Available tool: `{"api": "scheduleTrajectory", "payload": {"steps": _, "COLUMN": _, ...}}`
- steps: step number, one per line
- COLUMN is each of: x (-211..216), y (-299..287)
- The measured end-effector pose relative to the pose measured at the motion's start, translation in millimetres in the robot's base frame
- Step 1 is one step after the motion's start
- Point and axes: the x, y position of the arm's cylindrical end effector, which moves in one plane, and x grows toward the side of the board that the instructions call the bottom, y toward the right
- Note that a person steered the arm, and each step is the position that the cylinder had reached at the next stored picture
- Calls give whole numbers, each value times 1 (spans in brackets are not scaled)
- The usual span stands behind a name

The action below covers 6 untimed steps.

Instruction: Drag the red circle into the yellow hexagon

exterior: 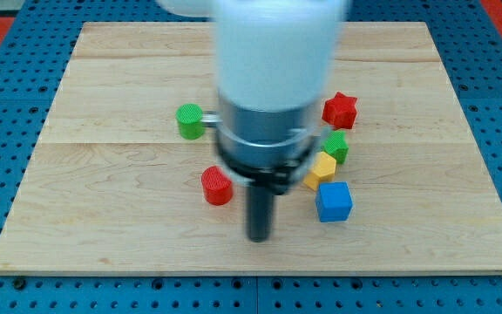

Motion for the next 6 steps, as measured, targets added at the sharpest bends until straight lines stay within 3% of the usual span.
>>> {"api": "scheduleTrajectory", "payload": {"steps": 1, "x": -37, "y": -43}}
{"api": "scheduleTrajectory", "payload": {"steps": 2, "x": -64, "y": -47}}
{"api": "scheduleTrajectory", "payload": {"steps": 3, "x": -79, "y": -106}}
{"api": "scheduleTrajectory", "payload": {"steps": 4, "x": -103, "y": -33}}
{"api": "scheduleTrajectory", "payload": {"steps": 5, "x": -85, "y": 76}}
{"api": "scheduleTrajectory", "payload": {"steps": 6, "x": -79, "y": 87}}
